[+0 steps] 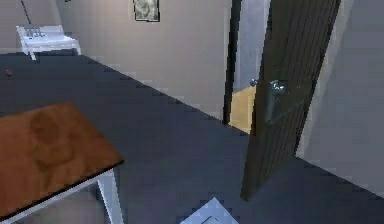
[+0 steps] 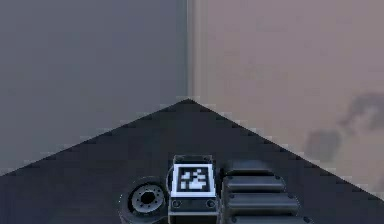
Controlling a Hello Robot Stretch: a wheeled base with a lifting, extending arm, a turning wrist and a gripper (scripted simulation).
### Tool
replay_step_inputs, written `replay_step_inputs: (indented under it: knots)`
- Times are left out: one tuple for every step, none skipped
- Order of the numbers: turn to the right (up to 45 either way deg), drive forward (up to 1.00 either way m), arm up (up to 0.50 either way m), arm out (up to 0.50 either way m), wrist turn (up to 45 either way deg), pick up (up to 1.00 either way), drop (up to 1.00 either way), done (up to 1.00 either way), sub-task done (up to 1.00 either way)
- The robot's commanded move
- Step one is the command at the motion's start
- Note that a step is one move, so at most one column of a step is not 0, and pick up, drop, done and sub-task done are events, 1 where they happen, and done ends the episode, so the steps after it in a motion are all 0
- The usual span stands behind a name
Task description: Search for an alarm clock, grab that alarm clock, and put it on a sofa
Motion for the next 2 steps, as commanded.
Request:
replay_step_inputs:
  knots:
    - [0.0, 0.95, 0.00, 0.00, 0.0, 0.00, 0.00, 0.00, 0.00]
    - [-42.0, 0.00, 0.00, 0.00, 0.0, 0.00, 0.00, 0.00, 0.00]
